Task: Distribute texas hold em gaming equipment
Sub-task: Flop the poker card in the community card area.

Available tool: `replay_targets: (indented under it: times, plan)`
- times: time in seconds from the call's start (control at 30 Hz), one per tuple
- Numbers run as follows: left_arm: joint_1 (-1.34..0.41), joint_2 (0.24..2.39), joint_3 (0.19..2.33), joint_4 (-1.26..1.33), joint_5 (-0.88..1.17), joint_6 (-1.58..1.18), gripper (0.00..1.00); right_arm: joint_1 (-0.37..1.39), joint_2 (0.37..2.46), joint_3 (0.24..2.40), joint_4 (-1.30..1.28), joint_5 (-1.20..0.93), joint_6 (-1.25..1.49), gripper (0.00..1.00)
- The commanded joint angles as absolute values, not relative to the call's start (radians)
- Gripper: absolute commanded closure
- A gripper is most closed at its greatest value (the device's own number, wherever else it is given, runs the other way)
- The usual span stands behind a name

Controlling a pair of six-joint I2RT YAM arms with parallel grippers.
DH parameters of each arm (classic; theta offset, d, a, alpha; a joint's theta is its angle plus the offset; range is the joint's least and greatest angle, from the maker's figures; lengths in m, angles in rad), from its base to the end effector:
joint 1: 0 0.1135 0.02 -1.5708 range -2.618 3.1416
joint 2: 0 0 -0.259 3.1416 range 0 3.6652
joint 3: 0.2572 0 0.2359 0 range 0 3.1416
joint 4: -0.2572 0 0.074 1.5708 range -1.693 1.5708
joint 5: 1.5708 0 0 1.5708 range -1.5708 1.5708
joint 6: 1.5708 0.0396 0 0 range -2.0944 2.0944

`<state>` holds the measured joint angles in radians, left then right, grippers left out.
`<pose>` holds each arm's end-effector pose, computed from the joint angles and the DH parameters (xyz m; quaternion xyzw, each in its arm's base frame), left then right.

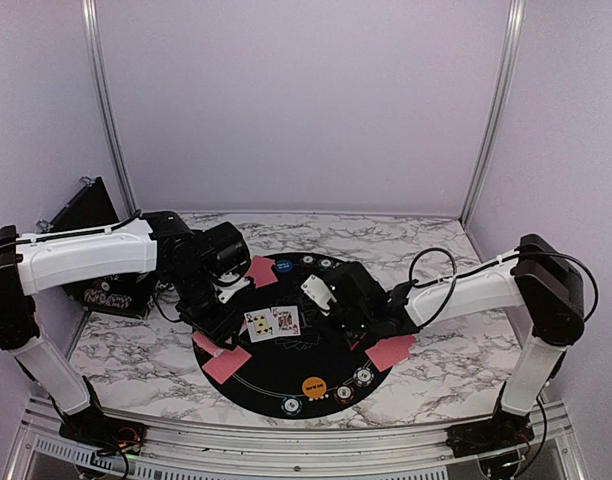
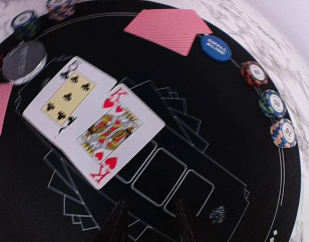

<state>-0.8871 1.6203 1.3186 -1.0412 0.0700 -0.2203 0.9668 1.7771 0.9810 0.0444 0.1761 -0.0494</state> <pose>0.1836 -0.2298 0.2511 0.3287 0.9369 -0.0893 0.0784 0.2091 0.2908 0.1688 -0.4140 0.8154 0.1033 0.3914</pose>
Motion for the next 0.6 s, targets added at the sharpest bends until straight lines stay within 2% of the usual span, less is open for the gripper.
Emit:
replay_targets:
  times: [0.0,0.17,0.33,0.57]
  plan:
    - [-0.881,1.596,1.321,-1.046,0.068,-0.216,0.42,0.932,1.828,1.113,-0.112,0.173,0.13,0.71]
    - [-0.882,1.597,1.324,-1.046,0.069,-0.215,0.42,0.91,1.91,1.172,-0.126,0.099,0.207,0.79]
    - [-0.882,1.593,1.32,-1.047,0.066,-0.216,0.42,0.874,1.977,1.213,-0.113,0.037,0.278,0.92]
    - [-0.881,1.591,1.321,-1.048,0.064,-0.215,0.42,0.871,2.057,1.276,-0.118,0.043,0.298,0.96]
